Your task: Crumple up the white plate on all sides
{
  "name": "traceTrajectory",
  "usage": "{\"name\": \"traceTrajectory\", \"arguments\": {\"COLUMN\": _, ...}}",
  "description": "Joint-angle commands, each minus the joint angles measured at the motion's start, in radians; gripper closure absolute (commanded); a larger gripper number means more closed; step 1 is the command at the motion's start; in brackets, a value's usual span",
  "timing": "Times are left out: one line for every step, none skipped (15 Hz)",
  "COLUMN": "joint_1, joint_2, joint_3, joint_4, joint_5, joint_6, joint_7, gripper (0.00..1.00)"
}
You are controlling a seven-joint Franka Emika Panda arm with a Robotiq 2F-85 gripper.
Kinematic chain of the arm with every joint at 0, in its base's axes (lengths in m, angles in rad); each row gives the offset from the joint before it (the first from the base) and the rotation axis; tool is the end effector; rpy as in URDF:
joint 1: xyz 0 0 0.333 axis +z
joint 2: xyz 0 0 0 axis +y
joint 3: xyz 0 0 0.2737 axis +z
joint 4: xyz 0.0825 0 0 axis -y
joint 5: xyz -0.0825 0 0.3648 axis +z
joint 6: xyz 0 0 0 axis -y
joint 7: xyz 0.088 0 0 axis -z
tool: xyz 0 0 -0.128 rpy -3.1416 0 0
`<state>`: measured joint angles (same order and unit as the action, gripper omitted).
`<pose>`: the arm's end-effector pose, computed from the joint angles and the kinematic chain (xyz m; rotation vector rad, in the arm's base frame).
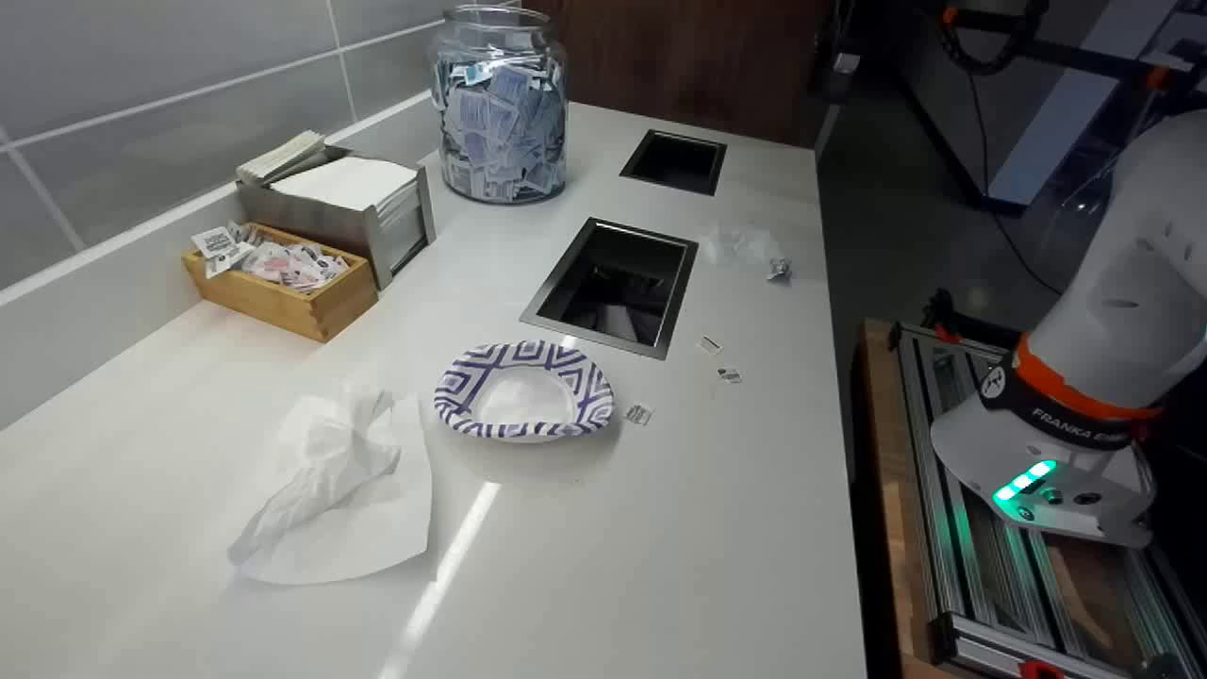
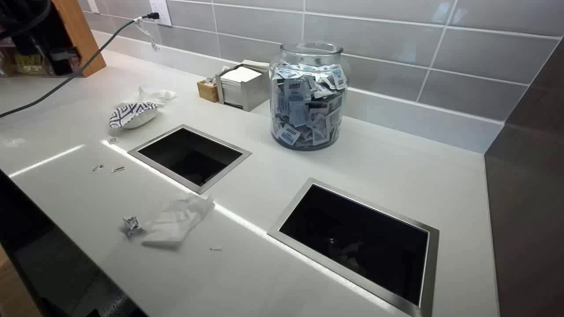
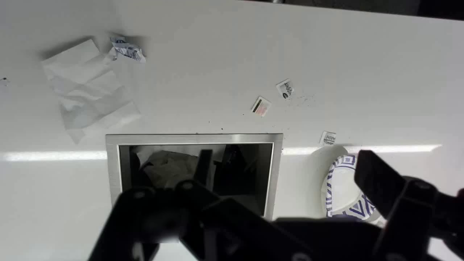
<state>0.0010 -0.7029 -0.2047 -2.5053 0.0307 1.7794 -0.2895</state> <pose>0.3401 -0.0669 0.4575 -2.9703 -0.1915 -0.0041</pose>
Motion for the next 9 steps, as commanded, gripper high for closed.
{"name": "traceTrajectory", "arguments": {"joint_1": -0.013, "joint_2": 0.002, "joint_3": 0.011, "joint_4": 0.002, "joint_5": 0.007, "joint_6": -0.002, "joint_7": -0.007, "gripper": 0.00}}
{"name": "traceTrajectory", "arguments": {"joint_1": -0.013, "joint_2": 0.002, "joint_3": 0.011, "joint_4": 0.002, "joint_5": 0.007, "joint_6": -0.002, "joint_7": -0.007, "gripper": 0.00}}
{"name": "traceTrajectory", "arguments": {"joint_1": -0.013, "joint_2": 0.002, "joint_3": 0.011, "joint_4": 0.002, "joint_5": 0.007, "joint_6": -0.002, "joint_7": -0.007, "gripper": 0.00}}
{"name": "traceTrajectory", "arguments": {"joint_1": -0.013, "joint_2": 0.002, "joint_3": 0.011, "joint_4": 0.002, "joint_5": 0.007, "joint_6": -0.002, "joint_7": -0.007, "gripper": 0.00}}
{"name": "traceTrajectory", "arguments": {"joint_1": -0.013, "joint_2": 0.002, "joint_3": 0.011, "joint_4": 0.002, "joint_5": 0.007, "joint_6": -0.002, "joint_7": -0.007, "gripper": 0.00}}
{"name": "traceTrajectory", "arguments": {"joint_1": -0.013, "joint_2": 0.002, "joint_3": 0.011, "joint_4": 0.002, "joint_5": 0.007, "joint_6": -0.002, "joint_7": -0.007, "gripper": 0.00}}
{"name": "traceTrajectory", "arguments": {"joint_1": -0.010, "joint_2": 0.030, "joint_3": 0.022, "joint_4": -0.011, "joint_5": 0.005, "joint_6": 0.045, "joint_7": 0.007, "gripper": 0.00}}
{"name": "traceTrajectory", "arguments": {"joint_1": 0.004, "joint_2": 0.056, "joint_3": 0.026, "joint_4": -0.017, "joint_5": 0.017, "joint_6": 0.068, "joint_7": 0.001, "gripper": 0.00}}
{"name": "traceTrajectory", "arguments": {"joint_1": 0.018, "joint_2": 0.076, "joint_3": 0.033, "joint_4": -0.024, "joint_5": 0.028, "joint_6": 0.100, "joint_7": -0.006, "gripper": 0.00}}
